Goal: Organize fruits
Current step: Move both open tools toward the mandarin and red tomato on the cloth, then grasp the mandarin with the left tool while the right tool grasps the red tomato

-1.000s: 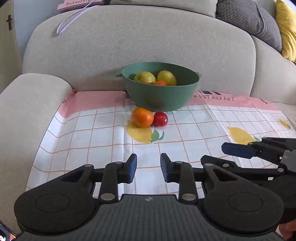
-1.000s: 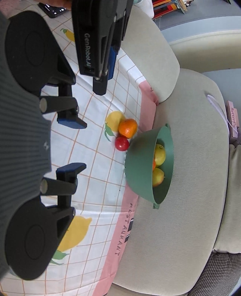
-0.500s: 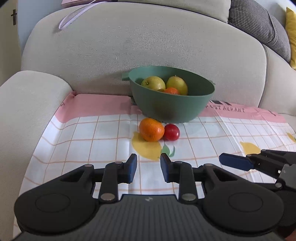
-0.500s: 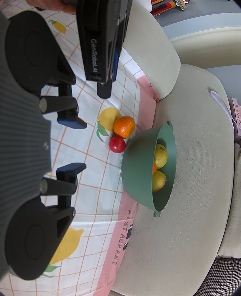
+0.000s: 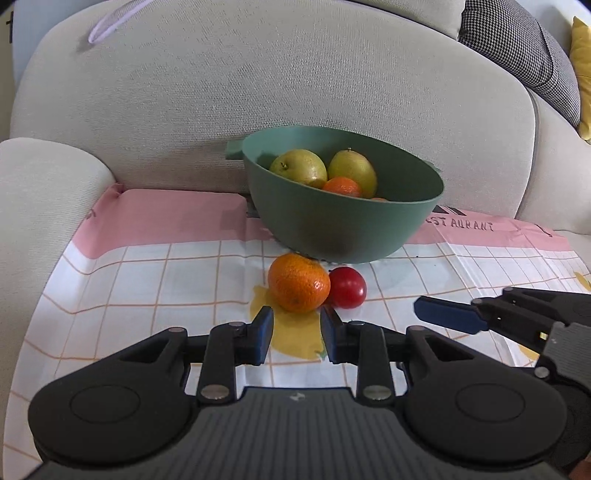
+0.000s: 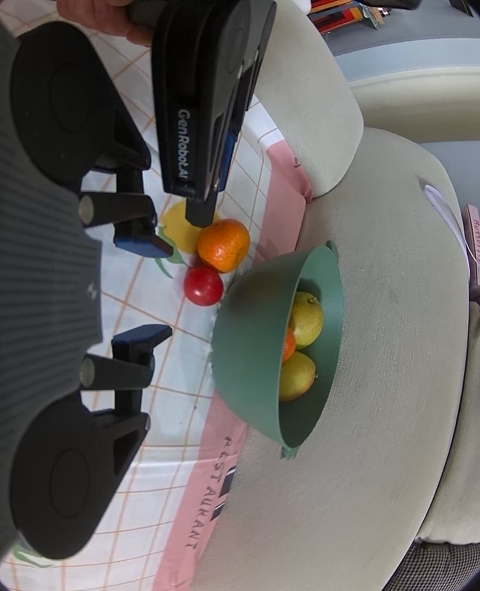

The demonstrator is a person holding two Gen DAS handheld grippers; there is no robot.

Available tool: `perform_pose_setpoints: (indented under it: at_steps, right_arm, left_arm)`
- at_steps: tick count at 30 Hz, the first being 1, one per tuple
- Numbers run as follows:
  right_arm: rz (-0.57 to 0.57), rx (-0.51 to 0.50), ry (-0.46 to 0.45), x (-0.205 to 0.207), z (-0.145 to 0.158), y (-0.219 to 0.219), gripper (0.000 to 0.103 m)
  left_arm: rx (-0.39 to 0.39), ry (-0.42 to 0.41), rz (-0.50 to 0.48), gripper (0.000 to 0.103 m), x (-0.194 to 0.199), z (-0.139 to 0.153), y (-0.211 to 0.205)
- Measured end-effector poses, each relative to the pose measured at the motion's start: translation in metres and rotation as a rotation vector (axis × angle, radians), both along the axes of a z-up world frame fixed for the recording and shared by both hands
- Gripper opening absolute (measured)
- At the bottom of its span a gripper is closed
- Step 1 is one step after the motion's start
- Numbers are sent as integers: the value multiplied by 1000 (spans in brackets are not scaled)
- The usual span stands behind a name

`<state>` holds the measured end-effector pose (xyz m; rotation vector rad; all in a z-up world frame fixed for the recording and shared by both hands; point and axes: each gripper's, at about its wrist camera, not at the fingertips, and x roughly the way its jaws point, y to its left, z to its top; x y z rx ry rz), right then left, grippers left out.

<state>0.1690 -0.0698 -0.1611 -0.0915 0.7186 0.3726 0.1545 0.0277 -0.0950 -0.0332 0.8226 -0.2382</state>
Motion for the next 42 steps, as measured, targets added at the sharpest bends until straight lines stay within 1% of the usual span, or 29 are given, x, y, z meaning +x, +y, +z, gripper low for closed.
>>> perform_pose_setpoints:
  at_steps: [4,9,14,16,22,25,30,34,39,40,42]
  right_arm:
    - [26,-11,-14,12,-6,3,36]
    - [51,-21,-27,26,-13,8,34]
    - [62,-13,-34,38,-19,11,34]
    - [71,-15,-39,42,-21,14,34]
    - [67,10,-16,53,-27,16,33]
    - [70,17,-20,52,-28,15,32]
    - [62,24,-9,45,-25,6,31]
    - [54,10,-11,42,-24,1,31]
    - [48,-2,-7,37,-26,-5,31]
    - [48,-2,-8,35,-26,-6,31]
    - [47,0,-8,36,-27,-7,31]
  left_arm:
    - [3,-7,-14,41,8,-2,-1]
    - [-14,-4,-18,47,14,1,5]
    - [-34,10,-4,50,17,2,10]
    - [-35,13,-9,53,17,2,10]
    - [-21,27,-14,54,23,0,7]
    - [-15,30,-15,56,27,1,5]
    - [2,41,-49,59,34,0,-2]
    - [16,54,-70,59,38,-2,-8]
    - [34,61,-72,59,43,-5,-13]
    - [39,65,-73,57,44,-5,-13]
    - [52,69,-77,56,45,-5,-15]
